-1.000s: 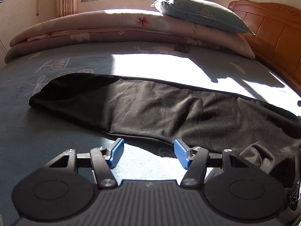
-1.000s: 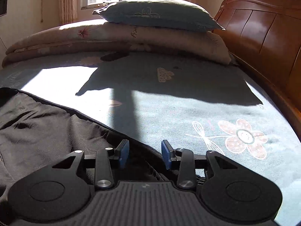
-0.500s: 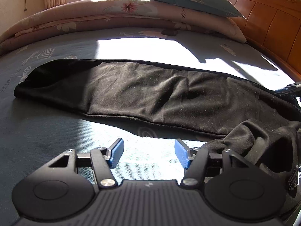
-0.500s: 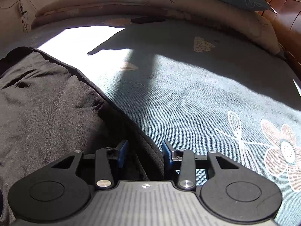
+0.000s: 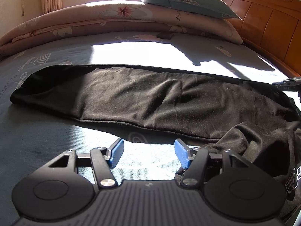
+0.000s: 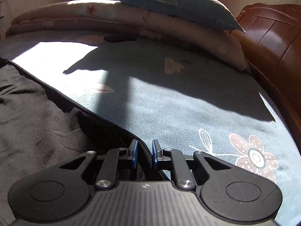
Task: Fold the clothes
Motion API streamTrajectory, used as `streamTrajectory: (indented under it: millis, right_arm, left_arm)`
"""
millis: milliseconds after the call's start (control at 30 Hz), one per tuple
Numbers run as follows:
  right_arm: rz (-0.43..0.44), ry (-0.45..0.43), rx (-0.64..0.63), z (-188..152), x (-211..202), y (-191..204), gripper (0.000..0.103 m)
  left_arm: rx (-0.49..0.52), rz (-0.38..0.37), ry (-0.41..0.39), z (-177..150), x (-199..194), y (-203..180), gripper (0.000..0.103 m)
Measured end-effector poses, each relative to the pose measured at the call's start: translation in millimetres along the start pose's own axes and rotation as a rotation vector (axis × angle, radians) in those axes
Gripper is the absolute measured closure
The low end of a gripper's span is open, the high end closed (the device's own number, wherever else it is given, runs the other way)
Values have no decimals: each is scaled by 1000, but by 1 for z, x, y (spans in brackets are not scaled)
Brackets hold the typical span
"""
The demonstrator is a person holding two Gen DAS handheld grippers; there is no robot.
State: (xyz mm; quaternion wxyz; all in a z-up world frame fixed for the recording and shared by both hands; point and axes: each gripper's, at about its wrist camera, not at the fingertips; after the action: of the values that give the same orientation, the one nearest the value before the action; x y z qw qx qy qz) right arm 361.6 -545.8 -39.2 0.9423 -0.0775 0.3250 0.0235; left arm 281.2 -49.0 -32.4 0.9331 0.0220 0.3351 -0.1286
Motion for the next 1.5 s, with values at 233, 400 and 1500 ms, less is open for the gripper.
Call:
streamTrajectory:
  millis: [233,400,1500]
  right_arm:
    - [192,53,74,1,-14,20,84]
    - [139,76,104,2,-1,24,85]
    - [163,96,279,-13,-172,99,52]
  left_arm:
    - [34,-23,-13,-5,-6,-9,38]
    - [54,-39,-7,-3,-8,-18,38]
    - [-29,-11,24,-39,-98,-13,29]
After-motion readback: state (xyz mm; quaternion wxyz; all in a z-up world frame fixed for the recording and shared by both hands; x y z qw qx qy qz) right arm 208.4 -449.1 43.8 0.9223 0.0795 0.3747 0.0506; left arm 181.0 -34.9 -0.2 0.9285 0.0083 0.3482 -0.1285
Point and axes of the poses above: each gripper's, at about its wrist camera, not at the fingertips, and x roughly the way its jaws point, y to its left, z to its top, and after that the axes turned 4 degrees about -y, right-handed
